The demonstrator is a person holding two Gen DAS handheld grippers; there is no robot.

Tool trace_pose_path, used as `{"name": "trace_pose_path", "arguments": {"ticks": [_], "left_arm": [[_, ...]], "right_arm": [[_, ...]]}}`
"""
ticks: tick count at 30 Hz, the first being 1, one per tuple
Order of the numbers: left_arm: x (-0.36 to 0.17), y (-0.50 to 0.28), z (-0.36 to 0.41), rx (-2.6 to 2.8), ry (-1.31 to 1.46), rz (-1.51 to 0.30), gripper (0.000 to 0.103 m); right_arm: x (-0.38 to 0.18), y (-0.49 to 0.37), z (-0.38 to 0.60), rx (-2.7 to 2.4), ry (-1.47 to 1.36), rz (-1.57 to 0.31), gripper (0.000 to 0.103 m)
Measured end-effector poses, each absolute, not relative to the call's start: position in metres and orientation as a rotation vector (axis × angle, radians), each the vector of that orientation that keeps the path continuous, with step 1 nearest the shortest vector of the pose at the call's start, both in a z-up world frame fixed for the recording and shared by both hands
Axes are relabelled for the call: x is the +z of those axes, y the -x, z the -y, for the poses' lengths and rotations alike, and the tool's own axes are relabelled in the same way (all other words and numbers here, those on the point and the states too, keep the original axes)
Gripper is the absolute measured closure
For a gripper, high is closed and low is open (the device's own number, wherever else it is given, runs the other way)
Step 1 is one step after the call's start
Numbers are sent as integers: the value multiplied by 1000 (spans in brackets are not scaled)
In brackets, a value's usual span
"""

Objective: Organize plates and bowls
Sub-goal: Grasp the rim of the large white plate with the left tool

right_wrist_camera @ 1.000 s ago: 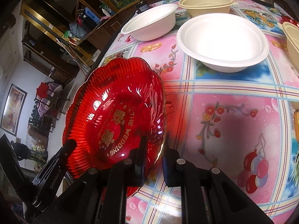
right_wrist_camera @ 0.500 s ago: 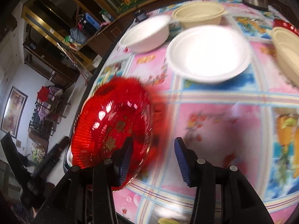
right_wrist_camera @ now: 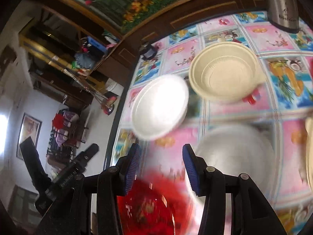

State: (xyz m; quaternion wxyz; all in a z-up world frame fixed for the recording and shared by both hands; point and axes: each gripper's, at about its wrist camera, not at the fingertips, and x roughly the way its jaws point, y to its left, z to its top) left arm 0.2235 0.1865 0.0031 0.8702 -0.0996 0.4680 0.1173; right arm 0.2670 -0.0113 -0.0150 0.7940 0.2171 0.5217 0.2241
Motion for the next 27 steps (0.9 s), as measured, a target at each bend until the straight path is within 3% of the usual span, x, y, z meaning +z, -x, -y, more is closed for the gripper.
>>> {"name": "trace_pose_path", "arguments": {"ticks": [10, 11, 12, 15, 17, 19, 27], "left_arm": [[-38, -280, -170, 250, 202, -1077, 28], [-42, -283, -168, 249, 193, -1086, 30], [-46, -284, -166, 249, 180, -1095, 43], [-56, -288, -162, 238, 162, -1130, 75], [-55, -285, -156, 219, 137, -1118, 87], [-52, -280, -151, 230, 104, -1101, 88], [-13, -230, -145, 249, 64, -966, 89]], "right_arm": [[-69, -343, -8, 419, -486, -1233, 58], [-73, -346, -9, 412, -483, -1237, 59], [-76, -349, -10, 408, -482, -1240, 61], [-87, -356, -14, 372, -455, -1263, 84], [-90, -358, -17, 381, -443, -1266, 90], [-88, -355, -22, 398, -430, -1256, 95], [-60, -316, -23, 436, -386, -1171, 95]]}}
